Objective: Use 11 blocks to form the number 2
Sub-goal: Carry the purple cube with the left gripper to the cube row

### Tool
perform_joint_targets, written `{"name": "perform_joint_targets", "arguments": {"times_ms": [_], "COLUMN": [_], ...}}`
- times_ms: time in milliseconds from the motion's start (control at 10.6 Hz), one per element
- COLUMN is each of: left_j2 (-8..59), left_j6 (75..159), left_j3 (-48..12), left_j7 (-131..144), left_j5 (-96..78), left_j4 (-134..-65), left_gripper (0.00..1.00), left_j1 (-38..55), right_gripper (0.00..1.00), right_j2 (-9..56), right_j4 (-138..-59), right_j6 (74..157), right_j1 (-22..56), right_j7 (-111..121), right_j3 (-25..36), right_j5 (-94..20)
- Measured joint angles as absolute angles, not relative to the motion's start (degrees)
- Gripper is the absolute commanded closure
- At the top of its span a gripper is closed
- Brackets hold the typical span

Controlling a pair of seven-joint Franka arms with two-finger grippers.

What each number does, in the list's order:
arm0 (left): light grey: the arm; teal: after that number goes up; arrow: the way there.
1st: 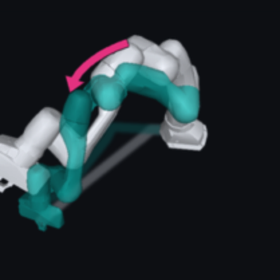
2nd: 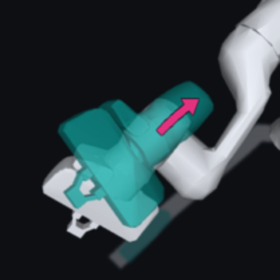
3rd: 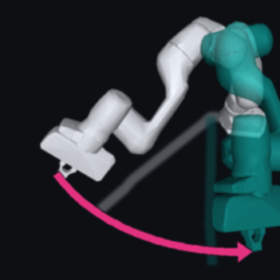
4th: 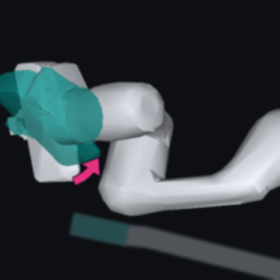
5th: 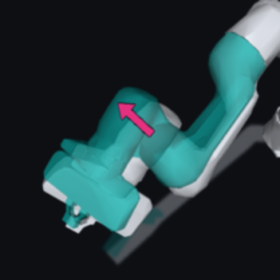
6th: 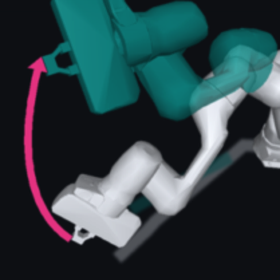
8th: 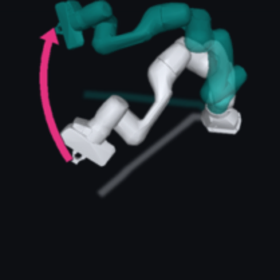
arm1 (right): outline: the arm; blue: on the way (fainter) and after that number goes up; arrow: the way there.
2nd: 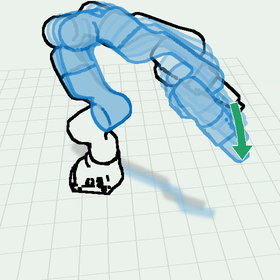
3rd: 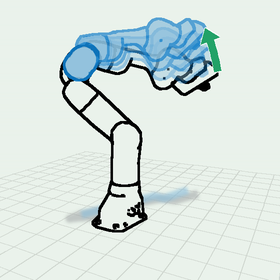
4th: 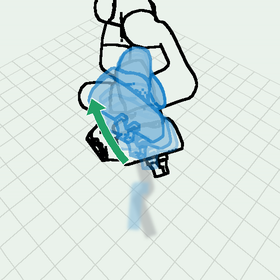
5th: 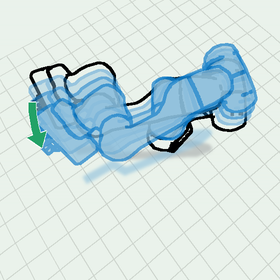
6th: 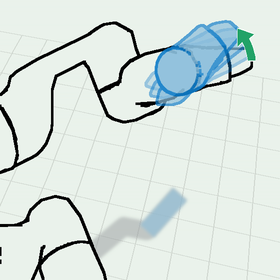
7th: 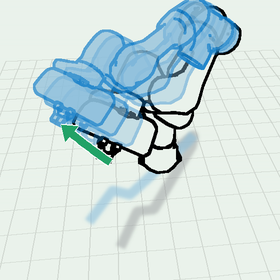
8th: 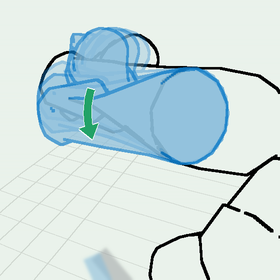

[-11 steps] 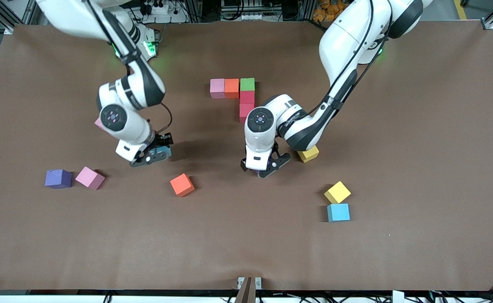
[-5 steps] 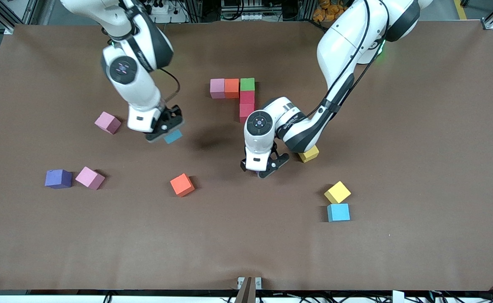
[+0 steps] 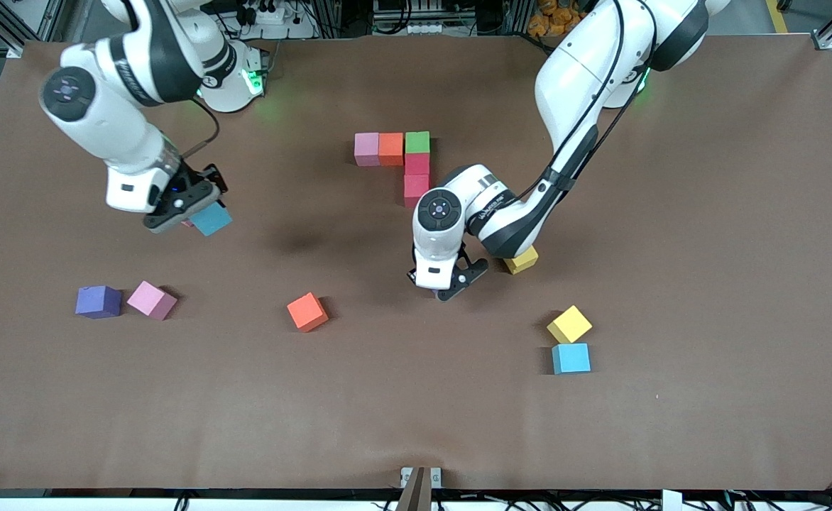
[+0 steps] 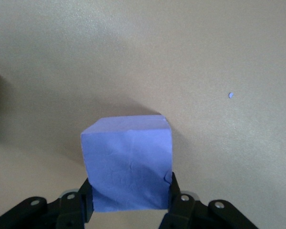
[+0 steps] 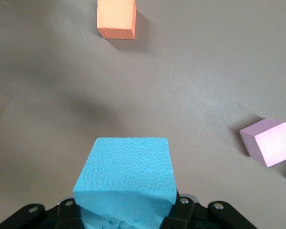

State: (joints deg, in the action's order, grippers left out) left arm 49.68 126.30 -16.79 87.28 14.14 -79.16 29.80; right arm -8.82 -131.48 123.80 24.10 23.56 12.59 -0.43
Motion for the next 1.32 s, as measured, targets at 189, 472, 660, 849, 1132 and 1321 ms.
{"name": "perform_joint_targets", "arguments": {"times_ms": [189, 472, 660, 849, 1132, 1321], "left_j2": [49.68, 49.54, 48.66, 46.92, 45.39, 45.08], "left_j6": [126.30, 124.97, 122.52, 120.05, 117.93, 117.81], "left_j3": [-16.79, -16.87, -17.25, -17.48, -17.70, -17.85], "left_j7": [87.28, 87.82, 93.86, 100.66, 112.02, 119.27], "left_j5": [14.14, 12.86, 12.64, 12.62, 12.57, 12.46], "left_j4": [-79.13, -78.33, -77.85, -77.80, -77.80, -77.80], "left_gripper": [1.00, 1.00, 1.00, 1.00, 1.00, 1.00], "left_j1": [29.74, 29.80, 30.62, 32.05, 34.91, 37.96], "right_gripper": [0.67, 0.67, 0.67, 0.67, 0.67, 0.67], "right_j2": [-8.95, -8.62, -7.74, -6.81, -6.04, -5.54], "right_j4": [-131.09, -129.69, -128.88, -128.34, -128.09, -128.03], "right_j6": [123.85, 122.85, 122.81, 122.81, 122.83, 122.87], "right_j1": [23.15, 20.81, 20.50, 20.51, 20.71, 20.93], "right_j7": [25.29, 27.59, 27.75, 27.75, 27.75, 27.75], "right_j3": [12.93, 13.05, 13.06, 13.04, 12.94, 12.85], "right_j5": [-0.35, -0.23, -0.19, -0.19, -0.19, -0.19]}}
